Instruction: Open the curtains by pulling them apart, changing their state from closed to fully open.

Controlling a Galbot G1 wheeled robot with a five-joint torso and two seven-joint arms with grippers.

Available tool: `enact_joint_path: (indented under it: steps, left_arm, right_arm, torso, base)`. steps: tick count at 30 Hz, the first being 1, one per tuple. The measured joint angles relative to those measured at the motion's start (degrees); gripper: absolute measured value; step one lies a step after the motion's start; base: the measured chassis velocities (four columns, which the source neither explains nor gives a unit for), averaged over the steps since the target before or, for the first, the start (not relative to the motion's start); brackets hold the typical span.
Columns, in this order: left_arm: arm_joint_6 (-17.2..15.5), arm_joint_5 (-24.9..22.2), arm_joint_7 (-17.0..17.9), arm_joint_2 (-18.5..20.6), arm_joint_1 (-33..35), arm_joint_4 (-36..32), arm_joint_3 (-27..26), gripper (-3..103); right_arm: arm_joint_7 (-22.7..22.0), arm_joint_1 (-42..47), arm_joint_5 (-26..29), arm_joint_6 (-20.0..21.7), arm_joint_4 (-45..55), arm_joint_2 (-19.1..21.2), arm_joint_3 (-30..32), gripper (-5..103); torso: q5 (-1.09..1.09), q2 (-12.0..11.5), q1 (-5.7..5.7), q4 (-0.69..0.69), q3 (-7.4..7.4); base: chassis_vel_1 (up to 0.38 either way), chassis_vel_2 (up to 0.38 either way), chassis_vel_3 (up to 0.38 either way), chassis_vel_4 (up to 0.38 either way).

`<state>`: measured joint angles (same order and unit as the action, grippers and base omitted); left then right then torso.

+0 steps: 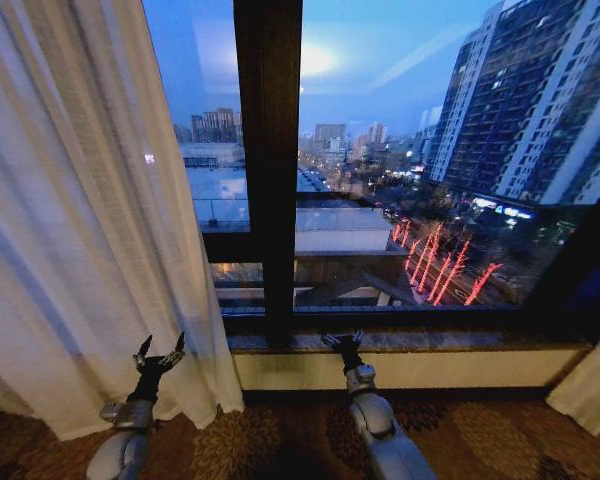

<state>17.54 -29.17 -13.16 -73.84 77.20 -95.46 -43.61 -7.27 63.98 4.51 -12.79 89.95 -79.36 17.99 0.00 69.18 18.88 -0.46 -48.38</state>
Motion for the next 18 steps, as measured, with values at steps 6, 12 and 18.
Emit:
enact_joint_path:
  steps: [6, 12, 18]
  left_arm:
    - [0.0, 0.0, 0.0, 0.0, 0.0, 0.0, 0.0, 100]
    - [0.0, 0.0, 0.0, 0.0, 0.0, 0.0, 0.0, 100]
    - [0.0, 0.0, 0.0, 0.0, 0.0, 0.0, 0.0, 100]
  right_arm:
    - [0.0, 0.0, 0.0, 0.0, 0.0, 0.0, 0.0, 100]
    - [0.0, 0.0, 0.0, 0.0, 0.0, 0.0, 0.0, 100]
    - [0.0, 0.0, 0.0, 0.0, 0.0, 0.0, 0.0, 100]
  torso:
    - [0.00, 0.0, 0.00, 0.00, 0.00]
    - [0.00, 0.0, 0.00, 0.00, 0.00]
    - [0.00, 0.0, 0.00, 0.00, 0.00]
  base:
    - [0.000, 0.000, 0.000, 0.000]
    - [0.000, 0.000, 0.000, 0.000]
    - [0.000, 0.000, 0.000, 0.000]
